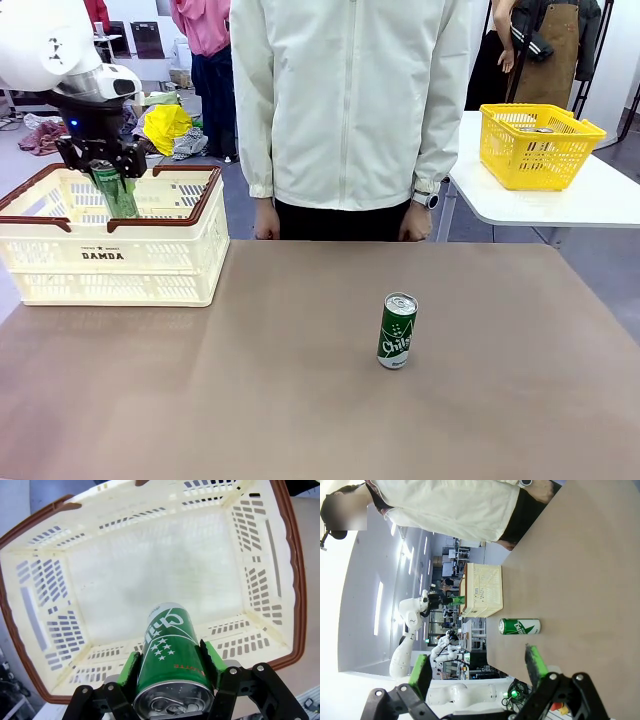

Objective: Place the drinks into the Shopping basket.
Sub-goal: Pick up one drink and place it into the Shopping basket.

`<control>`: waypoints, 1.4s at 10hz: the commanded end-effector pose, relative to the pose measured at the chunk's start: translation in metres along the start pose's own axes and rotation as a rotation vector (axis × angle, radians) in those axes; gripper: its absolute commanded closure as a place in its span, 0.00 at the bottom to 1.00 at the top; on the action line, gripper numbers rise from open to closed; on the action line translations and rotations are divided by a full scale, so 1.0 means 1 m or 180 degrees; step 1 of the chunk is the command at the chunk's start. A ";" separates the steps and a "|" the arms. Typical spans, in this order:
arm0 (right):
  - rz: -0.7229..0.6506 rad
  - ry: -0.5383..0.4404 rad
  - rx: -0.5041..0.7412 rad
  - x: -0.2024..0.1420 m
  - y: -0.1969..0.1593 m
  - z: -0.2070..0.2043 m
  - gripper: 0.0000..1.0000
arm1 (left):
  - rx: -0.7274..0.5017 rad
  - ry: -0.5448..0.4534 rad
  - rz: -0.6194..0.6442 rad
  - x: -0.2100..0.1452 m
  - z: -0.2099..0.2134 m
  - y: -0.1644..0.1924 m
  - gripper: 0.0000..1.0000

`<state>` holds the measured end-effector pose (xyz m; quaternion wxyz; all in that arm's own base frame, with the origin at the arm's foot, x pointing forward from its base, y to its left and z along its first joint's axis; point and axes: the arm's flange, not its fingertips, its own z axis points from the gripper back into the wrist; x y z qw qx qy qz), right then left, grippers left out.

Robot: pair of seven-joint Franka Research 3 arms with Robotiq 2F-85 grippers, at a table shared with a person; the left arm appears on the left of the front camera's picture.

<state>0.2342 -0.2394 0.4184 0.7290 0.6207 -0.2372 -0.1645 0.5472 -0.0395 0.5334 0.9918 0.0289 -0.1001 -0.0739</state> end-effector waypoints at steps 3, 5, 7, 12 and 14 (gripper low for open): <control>0.0067 0.0028 0.0014 -0.001 0.001 0.002 0.00 | 0.0065 -0.0061 -0.0010 0.008 -0.016 -0.005 1.00; 0.0067 0.0028 0.0014 -0.001 0.001 0.002 0.00 | -0.0054 -0.0062 -0.0162 0.015 -0.045 -0.003 1.00; 0.0067 0.0028 0.0014 -0.001 0.001 0.002 0.00 | -0.0107 0.0079 -0.0113 0.018 -0.069 0.000 1.00; 0.0067 0.0028 0.0014 -0.001 0.001 0.002 0.00 | -0.0384 0.0320 -0.0125 0.031 -0.124 0.011 1.00; 0.0067 0.0028 0.0014 -0.001 0.001 0.002 0.00 | -0.0268 0.0340 -0.0104 0.032 -0.129 0.010 1.00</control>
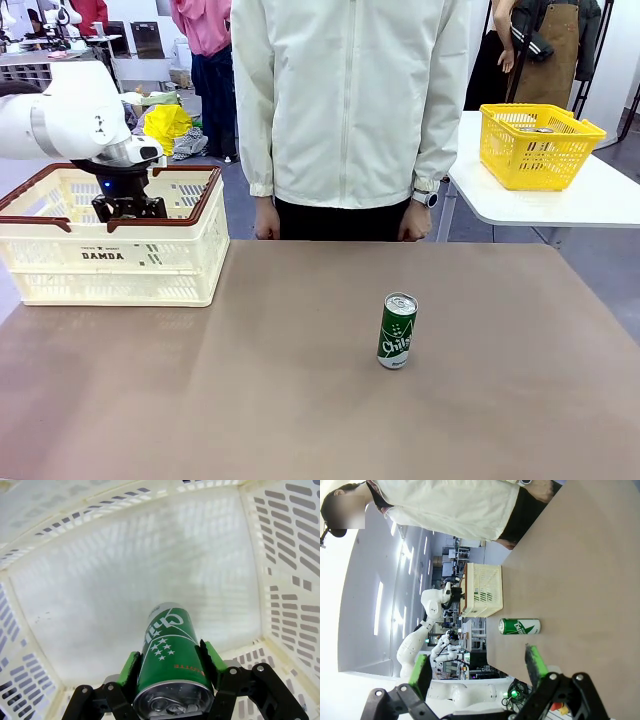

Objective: Place the drinks into the Shopping basket.
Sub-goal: Pick up one drink and place it into the Shopping basket.

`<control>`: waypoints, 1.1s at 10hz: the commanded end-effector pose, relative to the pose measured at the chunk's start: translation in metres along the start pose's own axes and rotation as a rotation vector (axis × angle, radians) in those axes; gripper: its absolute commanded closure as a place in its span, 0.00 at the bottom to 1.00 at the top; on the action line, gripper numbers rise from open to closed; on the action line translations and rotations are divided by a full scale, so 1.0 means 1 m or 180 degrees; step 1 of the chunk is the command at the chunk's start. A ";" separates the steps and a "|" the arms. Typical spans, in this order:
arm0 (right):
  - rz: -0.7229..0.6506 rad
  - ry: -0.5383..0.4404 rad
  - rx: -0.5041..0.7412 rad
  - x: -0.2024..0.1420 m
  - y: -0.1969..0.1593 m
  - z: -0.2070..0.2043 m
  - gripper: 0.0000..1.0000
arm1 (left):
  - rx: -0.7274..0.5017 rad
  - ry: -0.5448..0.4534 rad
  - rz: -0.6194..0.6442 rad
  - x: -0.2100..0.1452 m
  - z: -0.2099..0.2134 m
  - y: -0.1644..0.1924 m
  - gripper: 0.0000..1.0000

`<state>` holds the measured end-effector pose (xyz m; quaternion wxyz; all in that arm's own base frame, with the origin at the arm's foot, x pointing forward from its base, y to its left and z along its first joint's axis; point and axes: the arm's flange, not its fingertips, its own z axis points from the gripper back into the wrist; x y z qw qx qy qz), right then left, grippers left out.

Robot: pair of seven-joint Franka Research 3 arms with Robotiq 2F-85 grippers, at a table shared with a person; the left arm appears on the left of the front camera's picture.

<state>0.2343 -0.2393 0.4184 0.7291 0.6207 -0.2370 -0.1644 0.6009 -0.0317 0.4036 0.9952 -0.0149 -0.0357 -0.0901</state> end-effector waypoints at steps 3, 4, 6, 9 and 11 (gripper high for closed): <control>0.0067 0.0027 0.0015 -0.001 0.001 0.002 0.00 | 0.0238 0.0011 -0.0053 0.010 0.005 -0.006 1.00; 0.0067 0.0027 0.0015 -0.001 0.001 0.002 0.00 | 0.0313 0.0039 -0.0102 0.012 0.004 -0.010 1.00; 0.0067 0.0027 0.0015 -0.001 0.001 0.002 0.00 | 0.0352 0.0075 -0.0132 0.013 0.005 -0.014 0.00; 0.0067 0.0027 0.0015 -0.001 0.001 0.002 0.00 | 0.0357 0.0081 -0.0170 0.013 0.003 -0.017 0.00; 0.0067 0.0027 0.0015 -0.001 0.001 0.002 0.00 | 0.0342 0.0039 -0.0204 0.010 0.007 -0.019 0.00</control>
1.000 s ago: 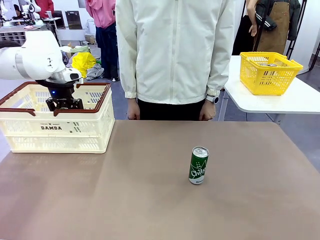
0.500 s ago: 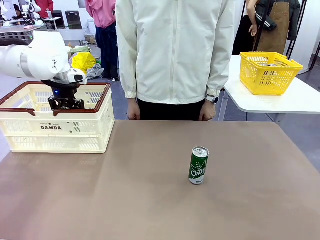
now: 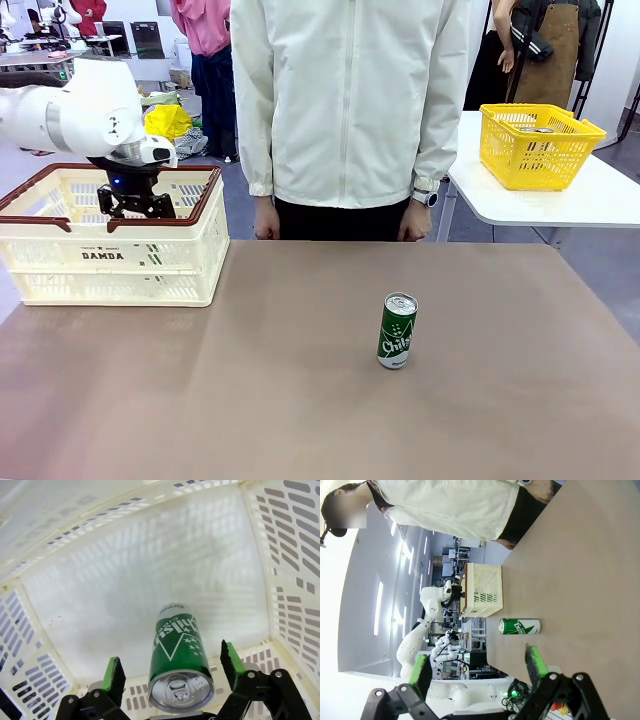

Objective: Place the drinks into the Shopping basket.
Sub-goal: Pick up one drink and place it into the Shopping basket.

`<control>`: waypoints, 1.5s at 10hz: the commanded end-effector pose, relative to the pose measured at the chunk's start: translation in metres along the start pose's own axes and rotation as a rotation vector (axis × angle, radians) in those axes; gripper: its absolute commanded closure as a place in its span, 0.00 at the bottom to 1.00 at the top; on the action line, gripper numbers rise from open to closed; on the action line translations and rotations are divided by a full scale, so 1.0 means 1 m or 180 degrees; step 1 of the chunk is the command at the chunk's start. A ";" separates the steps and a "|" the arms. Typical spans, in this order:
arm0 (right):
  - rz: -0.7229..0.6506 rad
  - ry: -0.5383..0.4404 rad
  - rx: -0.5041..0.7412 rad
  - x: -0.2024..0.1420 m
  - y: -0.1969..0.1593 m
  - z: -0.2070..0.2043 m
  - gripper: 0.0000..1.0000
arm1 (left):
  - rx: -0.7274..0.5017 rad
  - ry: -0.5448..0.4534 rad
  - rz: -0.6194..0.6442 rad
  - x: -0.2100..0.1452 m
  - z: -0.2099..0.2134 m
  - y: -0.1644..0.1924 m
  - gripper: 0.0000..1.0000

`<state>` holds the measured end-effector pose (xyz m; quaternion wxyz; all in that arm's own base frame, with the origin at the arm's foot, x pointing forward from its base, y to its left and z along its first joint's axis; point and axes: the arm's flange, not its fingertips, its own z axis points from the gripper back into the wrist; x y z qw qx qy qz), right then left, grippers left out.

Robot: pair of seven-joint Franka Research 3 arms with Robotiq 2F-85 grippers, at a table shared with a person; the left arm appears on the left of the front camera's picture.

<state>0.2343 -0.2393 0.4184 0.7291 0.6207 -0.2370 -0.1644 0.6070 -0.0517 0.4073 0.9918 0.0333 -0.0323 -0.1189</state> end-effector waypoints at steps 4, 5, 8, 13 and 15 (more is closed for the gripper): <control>0.0067 0.0027 0.0015 -0.001 0.001 0.002 0.00 | -0.0023 -0.0209 -0.0071 -0.011 0.035 0.005 0.00; 0.0067 0.0027 0.0015 -0.001 0.001 0.002 0.00 | 0.0021 -0.0383 -0.0072 -0.020 0.065 0.006 0.00; 0.0067 0.0027 0.0015 -0.001 0.001 0.002 0.00 | -0.0499 -0.0916 -0.0404 -0.069 0.167 0.003 0.00; 0.0067 0.0027 0.0015 -0.001 0.001 0.002 0.00 | -0.2730 -0.1638 -0.0359 -0.217 0.199 0.050 0.00; 0.0067 0.0027 0.0015 -0.001 0.001 0.002 0.00 | -0.3658 -0.1387 -0.0302 -0.265 0.177 0.119 0.00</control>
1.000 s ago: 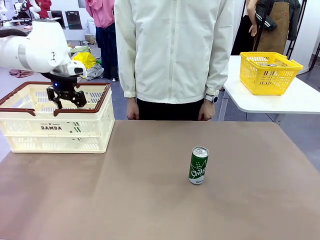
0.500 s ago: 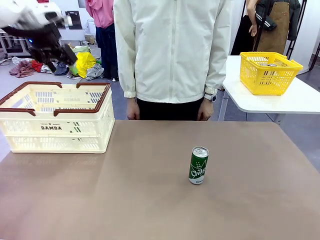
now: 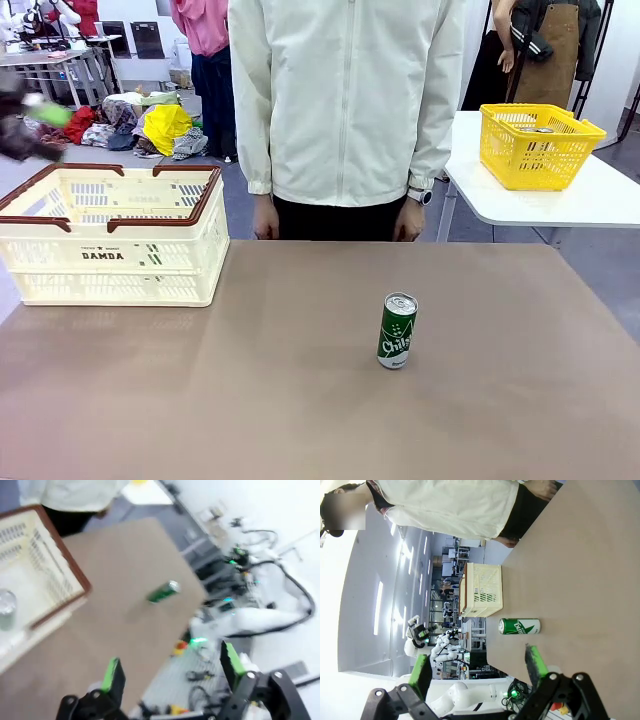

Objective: Place the drinks into the Shopping basket.
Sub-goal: Pick up one drink and place it into the Shopping basket.

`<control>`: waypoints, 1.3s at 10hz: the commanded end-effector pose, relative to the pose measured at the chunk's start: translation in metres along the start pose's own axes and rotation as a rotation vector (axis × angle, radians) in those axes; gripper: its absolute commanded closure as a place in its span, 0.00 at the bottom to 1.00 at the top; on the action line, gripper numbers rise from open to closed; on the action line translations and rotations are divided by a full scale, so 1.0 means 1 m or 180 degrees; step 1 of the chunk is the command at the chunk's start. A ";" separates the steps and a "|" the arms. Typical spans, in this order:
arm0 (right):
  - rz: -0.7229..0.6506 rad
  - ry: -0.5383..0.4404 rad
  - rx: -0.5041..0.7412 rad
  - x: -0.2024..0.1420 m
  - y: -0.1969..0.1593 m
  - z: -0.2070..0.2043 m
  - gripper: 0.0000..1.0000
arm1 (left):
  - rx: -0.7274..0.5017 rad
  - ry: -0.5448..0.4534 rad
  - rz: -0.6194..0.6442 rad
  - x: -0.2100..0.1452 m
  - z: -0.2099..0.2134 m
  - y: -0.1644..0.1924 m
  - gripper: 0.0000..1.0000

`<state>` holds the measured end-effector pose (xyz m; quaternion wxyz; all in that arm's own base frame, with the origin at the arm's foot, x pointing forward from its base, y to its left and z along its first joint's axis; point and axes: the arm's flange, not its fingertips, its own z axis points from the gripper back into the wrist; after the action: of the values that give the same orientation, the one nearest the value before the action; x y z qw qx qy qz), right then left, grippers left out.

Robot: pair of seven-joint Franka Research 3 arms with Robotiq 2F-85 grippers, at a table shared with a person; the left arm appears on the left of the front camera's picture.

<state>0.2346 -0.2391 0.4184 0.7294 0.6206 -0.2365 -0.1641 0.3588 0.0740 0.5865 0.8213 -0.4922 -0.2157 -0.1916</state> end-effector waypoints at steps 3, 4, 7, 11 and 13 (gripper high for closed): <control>0.0067 0.0023 0.0017 -0.001 0.001 0.002 0.00 | -0.0905 -0.0154 0.0463 -0.050 0.093 0.093 0.00; 0.0067 0.0023 0.0017 -0.001 0.001 0.002 0.00 | -0.0756 0.0038 0.0209 -0.055 0.089 0.121 0.00; 0.0067 0.0023 0.0017 -0.001 0.001 0.002 0.00 | -0.0795 -0.0182 0.0491 -0.073 0.092 0.065 0.00; 0.0067 0.0023 0.0017 -0.001 0.001 0.002 0.00 | -0.0795 -0.0182 0.0491 -0.073 0.092 0.065 0.00; 0.0067 0.0023 0.0017 -0.001 0.001 0.002 0.00 | -0.0795 -0.0182 0.0491 -0.073 0.092 0.065 0.00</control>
<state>0.2345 -0.2392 0.4185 0.7294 0.6205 -0.2366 -0.1642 0.3174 0.1952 0.5362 0.7671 -0.6017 -0.1691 -0.1448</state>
